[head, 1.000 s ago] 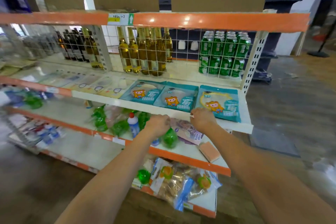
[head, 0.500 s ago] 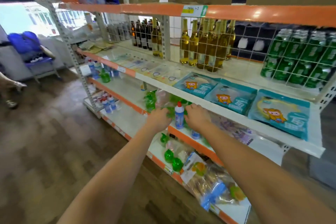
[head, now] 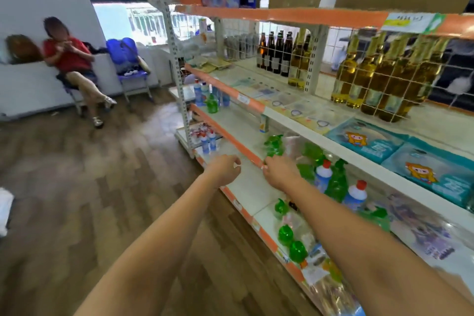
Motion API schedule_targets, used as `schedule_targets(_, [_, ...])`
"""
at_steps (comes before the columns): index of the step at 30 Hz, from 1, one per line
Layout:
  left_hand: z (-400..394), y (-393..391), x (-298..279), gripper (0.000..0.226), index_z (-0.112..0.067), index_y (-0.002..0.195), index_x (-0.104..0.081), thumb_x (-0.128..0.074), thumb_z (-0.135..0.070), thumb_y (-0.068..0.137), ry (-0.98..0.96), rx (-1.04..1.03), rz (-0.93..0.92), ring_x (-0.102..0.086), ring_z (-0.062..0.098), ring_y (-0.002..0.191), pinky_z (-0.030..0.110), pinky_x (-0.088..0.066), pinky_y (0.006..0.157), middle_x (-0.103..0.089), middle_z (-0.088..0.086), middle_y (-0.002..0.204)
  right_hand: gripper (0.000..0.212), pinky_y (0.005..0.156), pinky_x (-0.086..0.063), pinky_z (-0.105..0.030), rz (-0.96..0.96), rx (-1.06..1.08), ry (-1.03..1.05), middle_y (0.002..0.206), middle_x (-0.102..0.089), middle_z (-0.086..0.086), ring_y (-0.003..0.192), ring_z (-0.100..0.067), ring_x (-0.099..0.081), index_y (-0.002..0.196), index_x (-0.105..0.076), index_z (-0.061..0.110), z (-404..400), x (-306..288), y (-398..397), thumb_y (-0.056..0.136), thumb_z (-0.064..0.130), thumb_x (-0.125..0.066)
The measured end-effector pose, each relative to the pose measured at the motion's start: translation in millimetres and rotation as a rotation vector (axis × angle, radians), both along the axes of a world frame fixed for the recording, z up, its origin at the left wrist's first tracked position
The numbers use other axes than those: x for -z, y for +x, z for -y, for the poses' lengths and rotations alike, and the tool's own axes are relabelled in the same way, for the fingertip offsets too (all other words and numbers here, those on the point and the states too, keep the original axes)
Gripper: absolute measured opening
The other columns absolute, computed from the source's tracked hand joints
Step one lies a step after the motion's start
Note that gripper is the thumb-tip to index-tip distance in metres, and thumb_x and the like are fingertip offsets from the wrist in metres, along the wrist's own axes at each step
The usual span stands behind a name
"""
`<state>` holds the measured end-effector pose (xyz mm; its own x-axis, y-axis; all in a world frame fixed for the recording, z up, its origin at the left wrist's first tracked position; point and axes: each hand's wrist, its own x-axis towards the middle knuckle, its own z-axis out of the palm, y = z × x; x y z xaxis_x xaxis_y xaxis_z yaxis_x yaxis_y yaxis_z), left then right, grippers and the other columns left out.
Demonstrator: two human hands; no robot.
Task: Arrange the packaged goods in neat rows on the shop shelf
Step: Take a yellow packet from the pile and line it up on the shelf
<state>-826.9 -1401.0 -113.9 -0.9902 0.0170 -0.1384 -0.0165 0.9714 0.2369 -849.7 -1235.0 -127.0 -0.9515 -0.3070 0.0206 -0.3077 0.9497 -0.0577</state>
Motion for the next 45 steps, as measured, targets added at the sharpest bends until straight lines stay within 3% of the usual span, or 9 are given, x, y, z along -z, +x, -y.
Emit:
schedule_targets(3, [37.6,-7.0,-1.7,0.039,-0.024,0.135,-0.047,-0.040,-0.036,0.098,-0.010,-0.062,-0.014,-0.048,0.029,0.122,0.040,-0.040,0.096,-0.051,0.007,0.135,0.032,0.084,-0.046,-0.038,-0.021,-0.030,-0.030,0.122,-0.058,-0.012,0.111,-0.031,-0.056,0.119,-0.055,0.012,37.0,-1.7,-12.0,0.097,0.025,-0.036])
schedule_targets(10, [106.9,-31.2,-1.8,0.040,-0.025,0.133,-0.047,-0.042,-0.039,0.096,0.019,-0.190,-0.070,-0.048,0.030,0.120,0.045,-0.043,0.097,-0.053,0.007,0.131,0.037,0.096,-0.040,-0.041,-0.081,-0.093,-0.041,0.130,-0.051,-0.010,0.120,-0.028,-0.046,0.130,-0.047,0.013,112.3,-11.6,-48.8,0.099,0.030,-0.037])
schedule_targets(19, [161.1,-87.9,6.4,0.036,-0.026,0.129,-0.051,-0.042,-0.037,0.095,0.024,-0.265,-0.035,-0.052,0.028,0.113,0.045,-0.046,0.094,-0.055,0.007,0.126,0.038,0.099,-0.038,-0.038,-0.004,-0.149,-0.004,0.139,-0.046,-0.010,0.125,-0.029,-0.044,0.134,-0.047,0.015,170.4,1.3,-128.4,0.099,0.027,-0.036])
schedule_targets(29, [198.4,-167.6,-16.5,0.036,-0.020,0.128,-0.052,-0.040,-0.034,0.097,0.013,-0.312,-0.055,-0.053,0.027,0.115,0.039,-0.044,0.091,-0.055,0.007,0.129,0.033,0.095,-0.042,-0.039,-0.030,-0.245,-0.019,0.130,-0.053,-0.012,0.118,-0.030,-0.050,0.126,-0.050,0.012,219.0,-25.1,-229.2,0.098,0.025,-0.037])
schedule_targets(36, [223.9,-206.8,2.7,0.036,-0.019,0.126,-0.053,-0.039,-0.037,0.098,-0.039,-0.337,-0.011,-0.051,0.029,0.116,0.041,-0.042,0.089,-0.054,0.009,0.126,0.040,0.100,-0.041,-0.045,0.014,-0.314,0.032,0.135,-0.050,-0.011,0.124,-0.032,-0.046,0.133,-0.044,0.012,259.6,9.5,-269.2,0.099,0.027,-0.033])
schedule_targets(45, [297.6,-283.2,5.1,0.034,-0.016,0.125,-0.051,-0.041,-0.034,0.097,-0.107,-0.280,0.006,-0.048,0.030,0.118,0.042,-0.040,0.092,-0.051,0.010,0.128,0.034,0.092,-0.045,-0.040,0.094,-0.219,-0.050,0.126,-0.056,-0.011,0.113,-0.031,-0.053,0.125,-0.051,0.014,330.9,17.9,-345.6,0.096,0.027,-0.039])
